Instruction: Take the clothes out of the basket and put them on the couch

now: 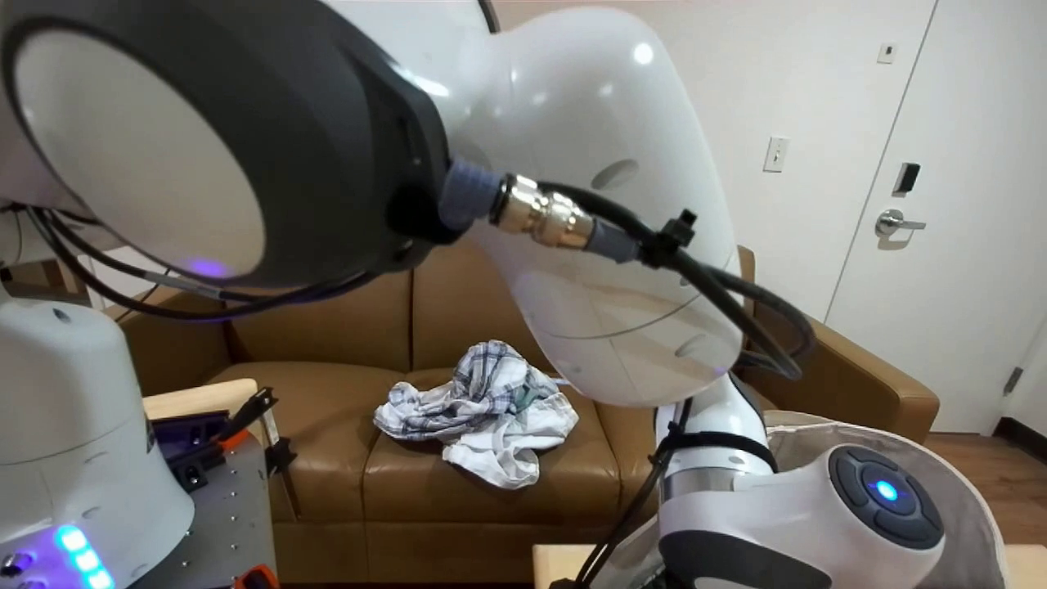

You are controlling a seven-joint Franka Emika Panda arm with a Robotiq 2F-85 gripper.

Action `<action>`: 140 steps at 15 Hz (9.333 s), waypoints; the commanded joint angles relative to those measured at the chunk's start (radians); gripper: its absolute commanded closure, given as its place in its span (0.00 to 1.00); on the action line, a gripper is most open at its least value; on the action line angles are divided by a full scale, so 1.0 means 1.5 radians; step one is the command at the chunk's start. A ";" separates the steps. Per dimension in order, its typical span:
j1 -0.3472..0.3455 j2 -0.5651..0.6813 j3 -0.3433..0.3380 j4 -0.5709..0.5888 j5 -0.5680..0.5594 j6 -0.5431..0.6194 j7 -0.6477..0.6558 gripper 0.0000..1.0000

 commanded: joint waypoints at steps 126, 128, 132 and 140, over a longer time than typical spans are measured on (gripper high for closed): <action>0.214 -0.288 -0.156 -0.063 0.082 -0.202 -0.082 0.95; 0.213 -0.279 -0.168 -0.049 0.100 -0.230 -0.078 0.95; 0.249 -0.354 -0.179 -0.035 0.105 -0.233 -0.076 0.96; 0.410 -0.494 -0.192 -0.004 0.080 -0.218 -0.143 0.96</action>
